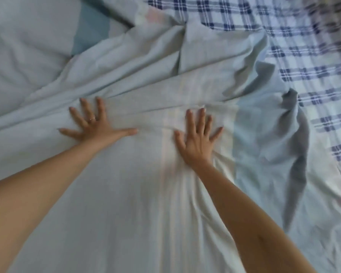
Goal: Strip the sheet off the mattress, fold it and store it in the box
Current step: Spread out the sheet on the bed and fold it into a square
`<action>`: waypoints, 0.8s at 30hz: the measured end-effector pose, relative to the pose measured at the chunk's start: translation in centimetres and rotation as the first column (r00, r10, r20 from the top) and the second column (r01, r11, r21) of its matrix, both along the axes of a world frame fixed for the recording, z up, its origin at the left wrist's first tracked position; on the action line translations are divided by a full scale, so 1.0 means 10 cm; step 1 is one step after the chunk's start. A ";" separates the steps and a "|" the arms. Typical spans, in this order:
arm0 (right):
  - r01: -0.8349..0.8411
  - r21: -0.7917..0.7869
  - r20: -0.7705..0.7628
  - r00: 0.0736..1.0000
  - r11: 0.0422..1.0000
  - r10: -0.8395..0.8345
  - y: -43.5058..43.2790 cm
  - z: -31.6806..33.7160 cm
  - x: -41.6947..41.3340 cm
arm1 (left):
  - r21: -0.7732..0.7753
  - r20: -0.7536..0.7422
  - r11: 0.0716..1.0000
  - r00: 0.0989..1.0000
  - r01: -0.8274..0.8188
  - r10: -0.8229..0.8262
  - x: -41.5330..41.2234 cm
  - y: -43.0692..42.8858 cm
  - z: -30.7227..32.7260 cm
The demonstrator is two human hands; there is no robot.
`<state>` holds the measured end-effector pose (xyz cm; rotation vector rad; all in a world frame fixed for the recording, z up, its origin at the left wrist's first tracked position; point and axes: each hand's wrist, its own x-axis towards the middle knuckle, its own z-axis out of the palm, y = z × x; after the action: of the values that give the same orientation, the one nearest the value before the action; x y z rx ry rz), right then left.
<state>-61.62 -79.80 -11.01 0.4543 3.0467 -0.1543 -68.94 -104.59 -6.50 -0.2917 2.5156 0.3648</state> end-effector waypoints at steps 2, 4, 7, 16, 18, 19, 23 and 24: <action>0.088 -0.008 -0.070 0.994 0.996 -0.088 0.11 -0.05 -0.63 | 0.001 0.005 0.999 0.999 -0.044 0.044 -0.30 0.09 -0.08; 0.165 -0.040 -0.094 0.981 0.985 -0.168 0.23 -0.09 -1.20 | -0.038 0.039 0.998 0.998 -0.046 0.048 -0.50 0.14 -0.10; 0.229 -0.064 -0.142 0.961 0.971 -0.236 0.32 -0.06 -1.55 | -0.048 0.156 0.998 0.987 -0.028 0.035 -0.56 0.12 -0.08; 0.257 -0.165 -0.072 0.960 0.952 -0.271 0.35 0.04 -1.61 | -0.096 0.319 0.989 0.938 -0.109 0.134 -0.66 0.23 0.08; 0.268 -0.174 -0.043 0.959 0.948 -0.279 0.39 0.06 -1.68 | -0.047 0.253 0.989 0.956 -0.141 0.148 -0.71 0.27 0.13; 0.275 -0.176 -0.038 0.958 0.945 -0.286 0.39 0.07 -1.67 | 0.026 0.131 0.987 0.980 -0.156 0.152 -0.72 0.30 0.15; 0.307 -0.150 0.009 0.951 0.940 -0.309 0.41 0.04 -1.76 | 0.290 -0.506 0.949 0.861 0.121 0.045 -1.82 0.63 0.25; 0.312 -0.144 0.015 0.950 0.939 -0.313 0.41 0.03 -1.74 | 0.242 -0.570 0.950 0.821 0.196 -0.024 -2.21 0.72 0.27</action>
<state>-79.07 -75.74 -10.67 0.9242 2.9200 -0.3887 -91.08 -97.35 -3.82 0.1063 2.9759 0.8760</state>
